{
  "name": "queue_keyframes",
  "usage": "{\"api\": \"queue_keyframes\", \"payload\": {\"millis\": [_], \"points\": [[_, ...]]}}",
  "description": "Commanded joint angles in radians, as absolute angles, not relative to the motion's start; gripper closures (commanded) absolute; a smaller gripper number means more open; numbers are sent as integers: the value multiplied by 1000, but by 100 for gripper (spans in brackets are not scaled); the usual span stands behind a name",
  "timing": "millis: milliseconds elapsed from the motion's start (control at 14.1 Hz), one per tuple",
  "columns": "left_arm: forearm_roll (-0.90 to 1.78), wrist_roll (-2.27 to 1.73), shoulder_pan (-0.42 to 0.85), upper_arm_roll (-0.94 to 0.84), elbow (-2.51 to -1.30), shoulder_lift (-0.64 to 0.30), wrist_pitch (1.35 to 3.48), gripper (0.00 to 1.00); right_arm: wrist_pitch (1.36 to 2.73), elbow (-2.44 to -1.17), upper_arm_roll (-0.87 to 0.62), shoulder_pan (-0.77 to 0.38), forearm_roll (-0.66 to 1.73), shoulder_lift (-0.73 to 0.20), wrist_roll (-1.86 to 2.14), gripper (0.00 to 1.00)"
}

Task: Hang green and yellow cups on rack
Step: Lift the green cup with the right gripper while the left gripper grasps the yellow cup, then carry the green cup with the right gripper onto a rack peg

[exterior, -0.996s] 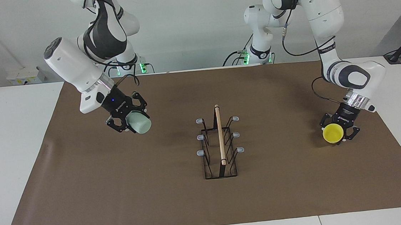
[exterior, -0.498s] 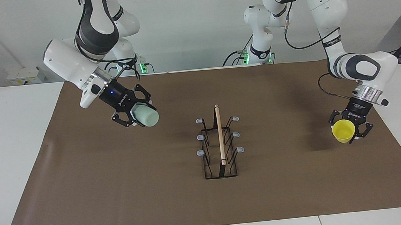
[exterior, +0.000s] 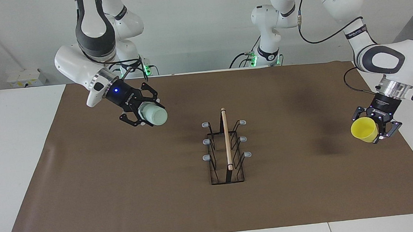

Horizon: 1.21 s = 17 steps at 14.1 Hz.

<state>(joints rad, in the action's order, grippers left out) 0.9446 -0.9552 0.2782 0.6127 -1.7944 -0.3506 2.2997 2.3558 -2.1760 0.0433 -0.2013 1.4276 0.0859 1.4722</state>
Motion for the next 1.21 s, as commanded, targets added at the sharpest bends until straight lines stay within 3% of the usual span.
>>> {"api": "queue_keyframes", "payload": {"millis": [0, 285, 711, 1138], "points": [[885, -957, 262, 615, -1749, -348, 2302, 100, 2393, -2232, 38, -224, 1552, 121, 1584, 100], [727, -963, 264, 615, -1689, -339, 2295, 100, 2514, -2241, 38, -346, 1904, 92, 1832, 100], [430, -1003, 363, 598, -1695, -267, 2304, 100, 2522, -2240, 38, -463, 2403, 20, 2219, 100], [54, -1150, 312, 375, -1698, -189, 2312, 100, 2491, -2210, 37, -488, 2585, -49, 2442, 100]]}}
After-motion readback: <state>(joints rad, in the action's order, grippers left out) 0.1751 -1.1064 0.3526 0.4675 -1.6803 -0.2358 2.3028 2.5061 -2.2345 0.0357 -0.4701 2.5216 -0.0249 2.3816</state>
